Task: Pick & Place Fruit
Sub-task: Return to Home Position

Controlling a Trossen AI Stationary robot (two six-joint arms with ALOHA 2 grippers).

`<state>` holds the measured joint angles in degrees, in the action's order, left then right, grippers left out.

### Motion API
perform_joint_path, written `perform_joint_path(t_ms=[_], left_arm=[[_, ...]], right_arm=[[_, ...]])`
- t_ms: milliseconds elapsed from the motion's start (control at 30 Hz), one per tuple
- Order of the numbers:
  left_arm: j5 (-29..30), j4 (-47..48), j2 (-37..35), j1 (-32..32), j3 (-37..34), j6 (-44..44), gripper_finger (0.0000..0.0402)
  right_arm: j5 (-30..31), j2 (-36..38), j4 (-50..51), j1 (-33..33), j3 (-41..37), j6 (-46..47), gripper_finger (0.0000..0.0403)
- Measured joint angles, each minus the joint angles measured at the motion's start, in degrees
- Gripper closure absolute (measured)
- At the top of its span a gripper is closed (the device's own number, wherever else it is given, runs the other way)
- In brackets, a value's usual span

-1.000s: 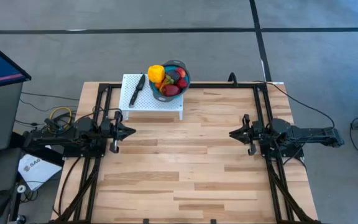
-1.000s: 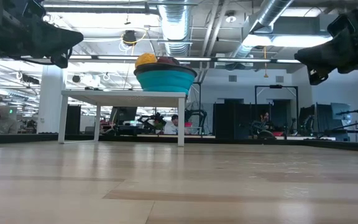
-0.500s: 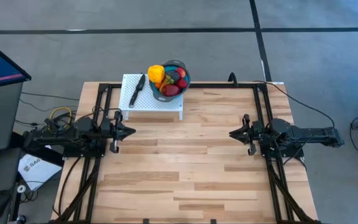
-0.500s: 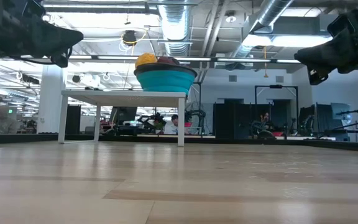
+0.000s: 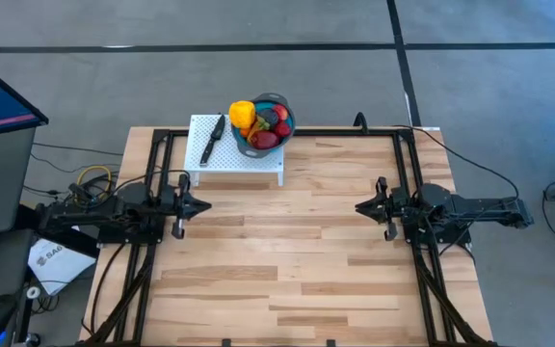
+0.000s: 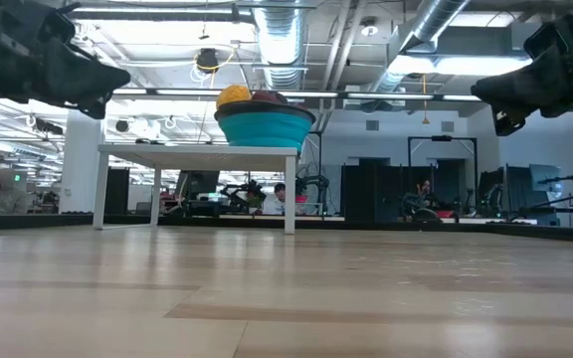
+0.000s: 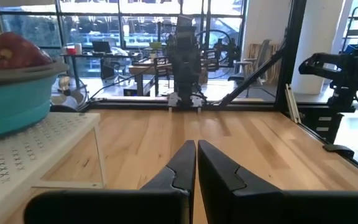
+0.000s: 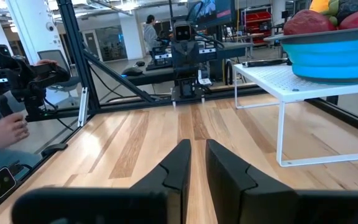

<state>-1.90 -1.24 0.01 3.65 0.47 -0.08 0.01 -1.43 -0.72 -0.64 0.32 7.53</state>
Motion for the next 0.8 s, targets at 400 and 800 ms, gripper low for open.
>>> perform_joint_path(t_ms=[400, 800], left_arm=[[-0.01, -0.2, 0.2, -0.79, -0.04, -0.35, 0.0389], [-0.06, -0.59, 0.4, -0.79, -0.11, -0.35, 0.0389]], right_arm=[[0.0, 0.0, 0.01, 0.0, 0.0, 0.0, 0.0358], [0.0, 0.0, 0.01, 0.02, -0.02, 0.0, 0.0358]])
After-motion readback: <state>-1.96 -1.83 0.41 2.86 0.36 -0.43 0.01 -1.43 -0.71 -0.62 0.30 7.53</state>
